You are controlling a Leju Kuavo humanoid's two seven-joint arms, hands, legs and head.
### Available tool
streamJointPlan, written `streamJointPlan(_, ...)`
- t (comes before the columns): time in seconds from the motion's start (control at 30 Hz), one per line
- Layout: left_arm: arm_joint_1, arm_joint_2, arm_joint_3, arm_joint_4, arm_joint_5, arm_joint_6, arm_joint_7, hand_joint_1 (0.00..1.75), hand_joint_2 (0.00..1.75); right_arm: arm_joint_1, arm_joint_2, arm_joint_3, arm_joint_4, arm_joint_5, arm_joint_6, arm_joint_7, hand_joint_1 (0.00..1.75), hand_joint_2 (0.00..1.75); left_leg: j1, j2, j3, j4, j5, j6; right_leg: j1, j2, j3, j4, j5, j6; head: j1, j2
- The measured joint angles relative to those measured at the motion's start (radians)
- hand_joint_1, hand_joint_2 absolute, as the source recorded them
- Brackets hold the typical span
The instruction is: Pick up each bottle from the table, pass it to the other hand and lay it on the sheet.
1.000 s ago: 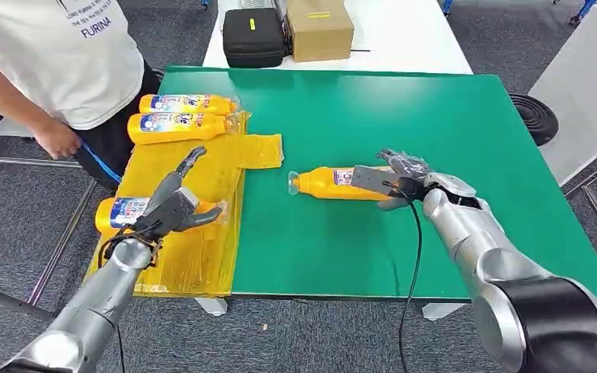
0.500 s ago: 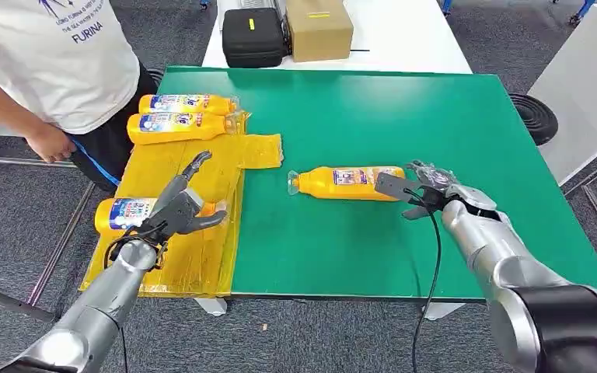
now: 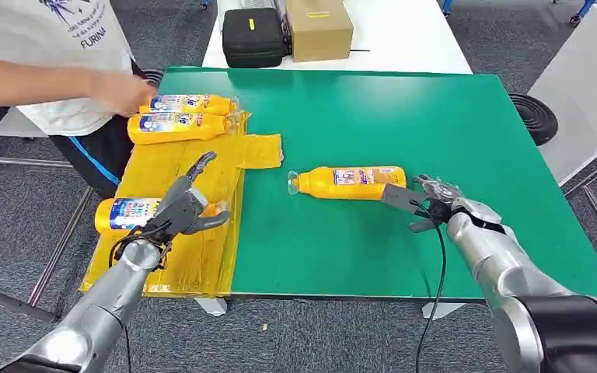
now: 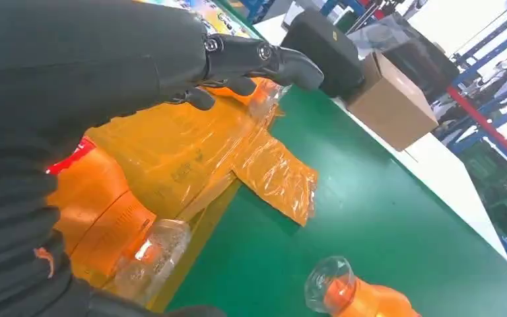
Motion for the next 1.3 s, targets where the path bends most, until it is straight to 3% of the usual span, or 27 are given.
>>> streamJointPlan(0.4, -0.03, -0.006, 0.0, 0.041, 0.018, 0.002, 0.002, 0.0, 1.75, 0.033, 0.0, -0.019, 0.0, 0.035, -0.022, -0.016, 0.0, 1.75, 0.0, 0.0, 0.0, 0.0, 0.0, 0.0, 0.0, 0.0, 0.0, 0.0, 0.0, 0.0, 0.0, 0.0)
streamJointPlan(0.6, -0.029, -0.006, 0.0, 0.034, 0.02, 0.008, 0.011, 0.0, 1.75, -0.026, -0.015, -0.002, 0.0, 0.101, 0.029, 0.039, 0.0, 1.75, 0.0, 0.0, -0.001, 0.0, 0.0, 0.0, 0.0, 0.0, 0.001, 0.0, 0.0, 0.0, 0.0, 0.0)
streamJointPlan(0.8, 0.026, 0.003, 0.006, -0.021, 0.016, 0.015, 0.026, 0.0, 1.75, -0.085, -0.016, 0.0, -0.065, 0.063, -0.175, -0.084, 0.0, 1.75, 0.0, 0.0, -0.001, 0.0, 0.0, 0.0, 0.0, 0.0, 0.0, 0.0, 0.0, 0.0, 0.0, 0.0)
streamJointPlan(0.9, 0.059, 0.007, 0.023, -0.054, -0.003, 0.021, 0.031, 0.0, 1.75, -0.062, -0.004, -0.004, -0.183, 0.027, -0.233, -0.132, 0.0, 1.75, 0.0, 0.0, -0.001, 0.0, 0.0, 0.0, 0.001, 0.0, 0.0, 0.0, 0.0, 0.0, 0.0, 0.0)
streamJointPlan(1.07, 0.099, 0.009, 0.053, -0.103, -0.026, 0.017, 0.04, 0.0, 1.75, 0.066, 0.011, -0.023, -0.512, -0.055, -0.154, -0.164, 0.0, 1.75, 0.001, -0.001, -0.001, 0.0, 0.0, 0.0, 0.0, -0.001, 0.0, 0.0, 0.0, 0.0, 0.0, 0.0)
streamJointPlan(1.3, 0.115, 0.01, 0.074, -0.125, -0.034, 0.005, 0.042, 0.0, 1.75, 0.146, 0.026, -0.036, -0.695, -0.096, -0.086, -0.232, 0.0, 1.75, 0.0, 0.0, -0.001, 0.0, 0.0, 0.0, 0.0, 0.0, 0.0, 0.0, 0.0, 0.0, 0.0, 0.0)
